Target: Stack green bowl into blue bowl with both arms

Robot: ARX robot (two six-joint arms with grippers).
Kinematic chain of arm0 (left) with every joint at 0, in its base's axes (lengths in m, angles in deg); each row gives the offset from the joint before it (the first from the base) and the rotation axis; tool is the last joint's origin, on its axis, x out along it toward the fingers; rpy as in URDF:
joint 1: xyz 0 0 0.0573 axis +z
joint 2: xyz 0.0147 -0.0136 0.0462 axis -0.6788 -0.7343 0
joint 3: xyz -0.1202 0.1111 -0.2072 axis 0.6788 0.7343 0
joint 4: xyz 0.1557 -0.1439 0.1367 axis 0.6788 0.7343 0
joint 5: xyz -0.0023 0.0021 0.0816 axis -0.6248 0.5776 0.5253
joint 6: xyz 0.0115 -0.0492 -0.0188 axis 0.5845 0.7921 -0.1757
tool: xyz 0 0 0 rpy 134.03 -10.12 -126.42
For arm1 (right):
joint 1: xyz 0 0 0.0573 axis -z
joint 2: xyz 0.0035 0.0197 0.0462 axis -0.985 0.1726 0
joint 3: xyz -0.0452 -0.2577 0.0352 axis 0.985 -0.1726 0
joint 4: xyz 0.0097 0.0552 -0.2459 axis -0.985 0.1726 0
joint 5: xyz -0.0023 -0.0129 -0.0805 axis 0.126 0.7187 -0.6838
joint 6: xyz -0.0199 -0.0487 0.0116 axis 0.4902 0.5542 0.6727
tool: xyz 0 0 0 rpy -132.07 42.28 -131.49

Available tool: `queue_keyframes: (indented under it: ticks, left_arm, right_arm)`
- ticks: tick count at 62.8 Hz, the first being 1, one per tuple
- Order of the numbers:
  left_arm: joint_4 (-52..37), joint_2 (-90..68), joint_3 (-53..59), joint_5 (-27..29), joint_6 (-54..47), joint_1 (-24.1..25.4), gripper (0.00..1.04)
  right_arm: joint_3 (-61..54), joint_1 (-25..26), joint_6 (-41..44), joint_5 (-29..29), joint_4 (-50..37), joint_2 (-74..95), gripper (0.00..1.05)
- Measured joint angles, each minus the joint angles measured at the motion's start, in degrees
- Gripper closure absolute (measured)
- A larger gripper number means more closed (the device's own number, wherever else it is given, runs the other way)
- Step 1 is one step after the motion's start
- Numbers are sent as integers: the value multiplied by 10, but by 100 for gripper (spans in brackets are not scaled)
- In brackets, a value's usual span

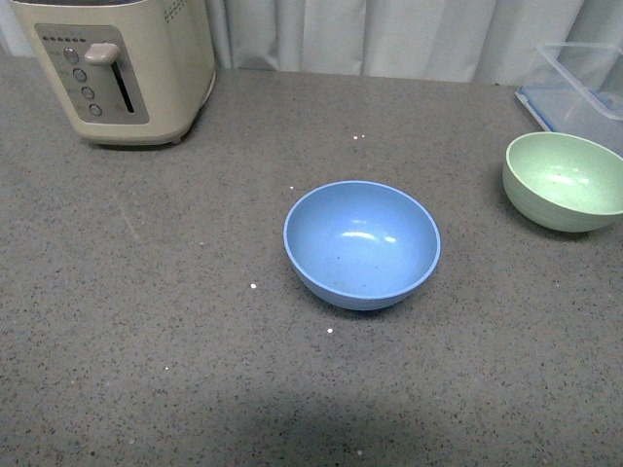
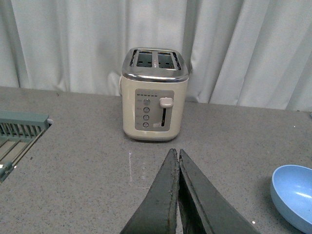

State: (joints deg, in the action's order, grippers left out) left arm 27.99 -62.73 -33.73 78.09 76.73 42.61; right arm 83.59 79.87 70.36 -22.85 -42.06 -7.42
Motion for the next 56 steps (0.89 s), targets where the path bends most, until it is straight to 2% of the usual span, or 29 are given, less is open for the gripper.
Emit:
queue_keyframes:
  ticks: [6, 12, 23, 25, 32, 36, 38, 49, 52, 56]
  left_arm:
    - [17, 17, 0, 0, 0, 0, 101]
    - [105, 90, 0, 0, 0, 0, 101]
    - [111, 107, 0, 0, 0, 0, 101]
    - [111, 107, 0, 0, 0, 0, 98]
    - [111, 108, 0, 0, 0, 0, 76]
    - [111, 108, 0, 0, 0, 0, 65]
    - [111, 108, 0, 0, 0, 0, 58]
    - [112, 108, 0, 0, 0, 0, 24]
    - [112, 108, 0, 0, 0, 0, 16]
    - [112, 109, 0, 0, 0, 0, 5]
  right_arm:
    - [0, 0, 0, 0, 0, 0, 9]
    - [0, 0, 0, 0, 0, 0, 9]
    - [0, 0, 0, 0, 0, 0, 9]
    - [0, 0, 0, 0, 0, 0, 9]
    - [0, 0, 0, 0, 0, 0, 9]
    - [22, -6, -9, -38, 53, 52, 9]
    - [35, -3, -14, -37, 47, 90, 9]
    - [134, 33, 17, 48, -167, 401, 9]
    - [171, 41, 43, 74, -184, 479, 9]
    - [216, 47, 91, 108, -166, 574, 9]
